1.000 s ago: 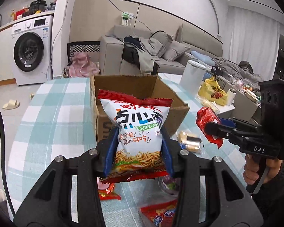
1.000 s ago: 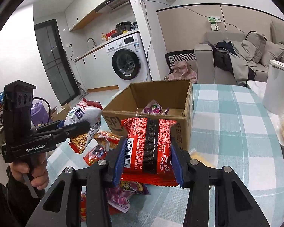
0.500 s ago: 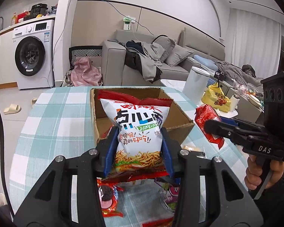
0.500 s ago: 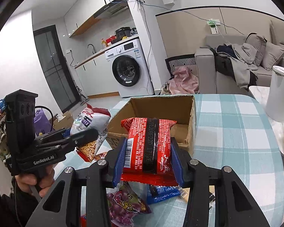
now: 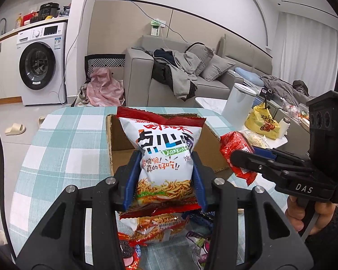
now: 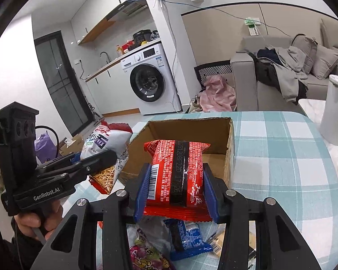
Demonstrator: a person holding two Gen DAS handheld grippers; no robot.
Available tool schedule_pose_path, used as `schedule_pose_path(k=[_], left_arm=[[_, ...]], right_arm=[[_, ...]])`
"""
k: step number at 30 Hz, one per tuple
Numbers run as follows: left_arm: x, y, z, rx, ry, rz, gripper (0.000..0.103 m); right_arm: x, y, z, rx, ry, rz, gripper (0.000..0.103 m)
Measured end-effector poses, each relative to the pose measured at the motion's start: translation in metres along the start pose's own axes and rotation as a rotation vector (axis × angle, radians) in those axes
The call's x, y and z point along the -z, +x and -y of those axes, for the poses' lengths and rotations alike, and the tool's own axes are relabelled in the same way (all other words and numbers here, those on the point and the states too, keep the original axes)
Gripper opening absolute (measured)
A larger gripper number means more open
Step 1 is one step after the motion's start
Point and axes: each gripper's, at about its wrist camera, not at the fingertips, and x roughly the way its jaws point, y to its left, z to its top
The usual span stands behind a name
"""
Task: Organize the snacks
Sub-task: 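Lift both held packs and carry them over the cardboard box, then open both tools to drop the packs into the box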
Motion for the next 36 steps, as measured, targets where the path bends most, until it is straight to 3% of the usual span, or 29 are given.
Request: schedule_pose_path(k=[17,36], left_arm=[[-0.01,0.06,-0.009,-0.032,0.008,-0.052,0.04],[-0.007,0.094,-0.013,-0.084,0.005,-0.074,0.04]], right_arm=[[-0.011,0.037,0.024,0.035,0.092,-0.011,0.044],[-0.02,0.068,0.03,0.034,0.128,-0.02,0.045]])
